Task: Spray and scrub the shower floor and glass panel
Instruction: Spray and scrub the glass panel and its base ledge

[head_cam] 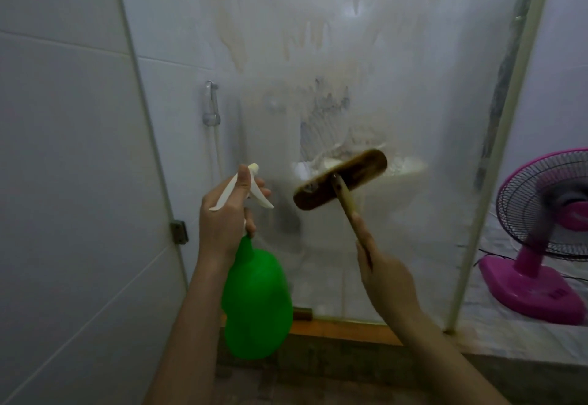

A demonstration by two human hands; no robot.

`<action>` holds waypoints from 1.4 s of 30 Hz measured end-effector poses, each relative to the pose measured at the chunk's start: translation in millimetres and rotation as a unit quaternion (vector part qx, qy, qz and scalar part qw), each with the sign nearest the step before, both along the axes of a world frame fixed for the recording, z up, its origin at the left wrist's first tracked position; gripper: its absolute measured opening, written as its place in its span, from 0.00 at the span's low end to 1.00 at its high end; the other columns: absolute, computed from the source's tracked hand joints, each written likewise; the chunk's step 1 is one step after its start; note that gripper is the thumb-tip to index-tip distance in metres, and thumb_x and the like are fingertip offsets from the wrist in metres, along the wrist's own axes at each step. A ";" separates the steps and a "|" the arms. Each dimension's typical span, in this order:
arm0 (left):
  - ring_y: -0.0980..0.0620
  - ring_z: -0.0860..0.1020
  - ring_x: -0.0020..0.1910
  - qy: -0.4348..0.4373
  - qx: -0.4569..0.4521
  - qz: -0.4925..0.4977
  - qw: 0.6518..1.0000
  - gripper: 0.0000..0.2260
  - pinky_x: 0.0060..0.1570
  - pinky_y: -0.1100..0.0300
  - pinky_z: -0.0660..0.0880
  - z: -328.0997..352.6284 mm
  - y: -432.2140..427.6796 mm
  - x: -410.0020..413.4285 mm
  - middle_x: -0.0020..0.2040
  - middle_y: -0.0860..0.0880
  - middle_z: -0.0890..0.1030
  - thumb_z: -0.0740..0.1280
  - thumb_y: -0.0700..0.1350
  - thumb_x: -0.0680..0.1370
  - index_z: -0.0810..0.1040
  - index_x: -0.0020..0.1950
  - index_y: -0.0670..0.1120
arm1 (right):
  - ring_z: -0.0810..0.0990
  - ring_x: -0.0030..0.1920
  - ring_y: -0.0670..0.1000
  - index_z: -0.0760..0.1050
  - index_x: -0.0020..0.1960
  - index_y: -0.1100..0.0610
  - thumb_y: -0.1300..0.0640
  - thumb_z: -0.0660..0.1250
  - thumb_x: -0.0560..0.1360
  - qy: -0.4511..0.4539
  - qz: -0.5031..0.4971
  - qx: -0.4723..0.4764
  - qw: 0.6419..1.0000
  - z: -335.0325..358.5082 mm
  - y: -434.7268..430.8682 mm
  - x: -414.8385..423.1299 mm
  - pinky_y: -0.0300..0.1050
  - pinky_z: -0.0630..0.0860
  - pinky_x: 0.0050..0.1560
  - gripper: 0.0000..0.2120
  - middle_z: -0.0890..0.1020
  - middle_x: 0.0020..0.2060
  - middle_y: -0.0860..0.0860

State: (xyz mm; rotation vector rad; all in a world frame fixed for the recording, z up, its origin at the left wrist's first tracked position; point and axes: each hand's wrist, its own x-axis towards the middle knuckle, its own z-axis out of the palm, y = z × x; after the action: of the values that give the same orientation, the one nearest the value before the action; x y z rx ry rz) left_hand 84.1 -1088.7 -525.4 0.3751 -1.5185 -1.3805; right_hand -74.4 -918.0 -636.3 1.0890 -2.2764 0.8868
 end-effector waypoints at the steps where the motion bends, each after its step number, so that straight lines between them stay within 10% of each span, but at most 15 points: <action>1: 0.52 0.68 0.20 -0.002 0.001 0.006 1.000 0.19 0.21 0.62 0.67 -0.9 -3.7 2.2 0.41 0.46 0.87 0.62 0.57 0.82 0.84 0.46 0.45 | 0.61 0.18 0.44 0.44 0.77 0.42 0.55 0.58 0.82 0.029 0.009 0.000 1.000 20.5 -13.6 -0.5 0.34 0.56 0.17 0.31 0.64 0.22 0.44; 16: 0.53 0.70 0.21 -0.001 -0.004 0.076 0.997 0.15 0.23 0.62 0.70 -12.5 -41.3 28.6 0.42 0.48 0.86 0.62 0.56 0.83 0.83 0.46 0.51 | 0.74 0.28 0.54 0.39 0.76 0.39 0.56 0.53 0.83 0.093 0.079 0.007 0.993 104.1 -117.0 24.8 0.47 0.71 0.29 0.30 0.76 0.35 0.56; 26: 0.54 0.69 0.19 0.016 -0.017 0.107 0.994 0.16 0.25 0.60 0.69 -14.7 -64.6 53.0 0.39 0.52 0.86 0.61 0.55 0.84 0.83 0.44 0.51 | 0.71 0.21 0.54 0.52 0.78 0.46 0.55 0.56 0.82 0.136 0.092 -0.004 0.986 82.9 -85.4 22.6 0.34 0.54 0.21 0.27 0.75 0.28 0.57; 32: 0.54 0.69 0.19 0.013 -0.025 0.108 0.994 0.16 0.29 0.58 0.69 -16.1 -65.5 55.4 0.41 0.50 0.86 0.60 0.55 0.84 0.83 0.43 0.52 | 0.67 0.24 0.49 0.44 0.78 0.43 0.57 0.50 0.84 0.174 0.097 0.043 0.979 206.6 -201.0 46.3 0.46 0.66 0.28 0.27 0.67 0.29 0.51; 42: 0.54 0.68 0.19 0.020 -0.014 0.054 0.998 0.20 0.21 0.63 0.68 -12.2 -39.7 37.3 0.41 0.48 0.87 0.61 0.61 0.77 0.83 0.45 0.47 | 0.64 0.19 0.43 0.43 0.77 0.40 0.54 0.57 0.82 0.089 0.028 0.032 0.995 72.2 -46.7 10.8 0.34 0.55 0.17 0.31 0.65 0.23 0.45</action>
State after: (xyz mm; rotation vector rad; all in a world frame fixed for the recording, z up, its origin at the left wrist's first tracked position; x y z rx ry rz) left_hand 121.4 -1128.4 -537.5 0.4031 -1.4624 -1.2732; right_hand -63.5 -964.6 -564.1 1.2140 -2.1499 0.7131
